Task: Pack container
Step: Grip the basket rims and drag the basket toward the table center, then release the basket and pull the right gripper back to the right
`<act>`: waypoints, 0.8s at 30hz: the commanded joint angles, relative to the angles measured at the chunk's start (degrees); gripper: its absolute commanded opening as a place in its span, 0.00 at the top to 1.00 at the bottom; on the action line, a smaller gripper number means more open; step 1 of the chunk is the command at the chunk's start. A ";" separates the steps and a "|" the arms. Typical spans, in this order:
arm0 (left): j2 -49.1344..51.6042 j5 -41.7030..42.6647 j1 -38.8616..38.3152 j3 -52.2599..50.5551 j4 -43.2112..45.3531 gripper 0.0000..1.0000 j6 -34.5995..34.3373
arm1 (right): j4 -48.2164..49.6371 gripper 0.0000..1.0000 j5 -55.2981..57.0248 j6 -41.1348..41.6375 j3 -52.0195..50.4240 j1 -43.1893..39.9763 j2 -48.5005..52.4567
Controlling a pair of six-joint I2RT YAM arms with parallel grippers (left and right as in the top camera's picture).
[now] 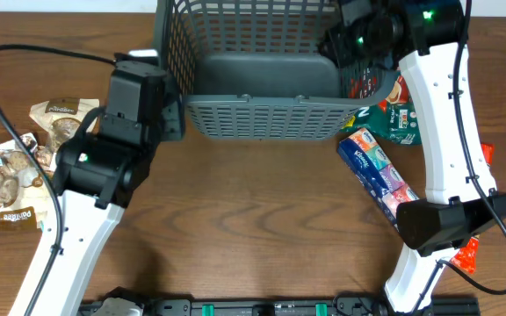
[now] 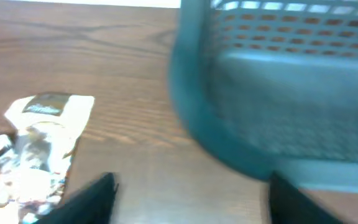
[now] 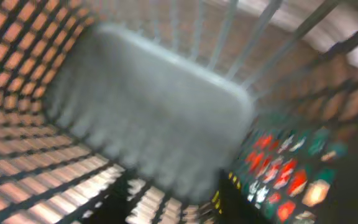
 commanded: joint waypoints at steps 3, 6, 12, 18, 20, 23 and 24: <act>-2.67 -4.94 -0.07 0.81 -4.35 0.01 1.84 | 5.20 0.36 9.94 3.78 4.48 -2.03 -2.16; -3.67 -5.16 -0.07 0.81 -7.82 0.01 -0.96 | 6.05 0.34 15.82 8.98 5.86 -4.61 -3.26; -6.67 -5.55 -0.07 0.79 -13.05 0.01 -2.67 | 2.47 0.38 21.31 16.00 5.92 -12.90 -4.72; -7.50 -5.51 -0.07 0.79 -13.60 0.01 -2.69 | -1.29 0.61 17.44 15.63 5.29 -19.69 -3.48; -7.43 -5.53 -0.07 0.79 -13.57 0.01 -2.69 | -1.40 0.69 14.16 12.55 5.22 -20.46 -2.73; -7.39 -5.51 -0.07 0.79 -13.57 0.01 -2.67 | -1.77 0.75 11.43 10.27 4.94 -20.55 -1.31; -7.41 -5.51 -0.07 0.79 -13.60 0.01 -2.67 | -1.95 0.75 10.99 10.27 4.92 -20.48 -0.70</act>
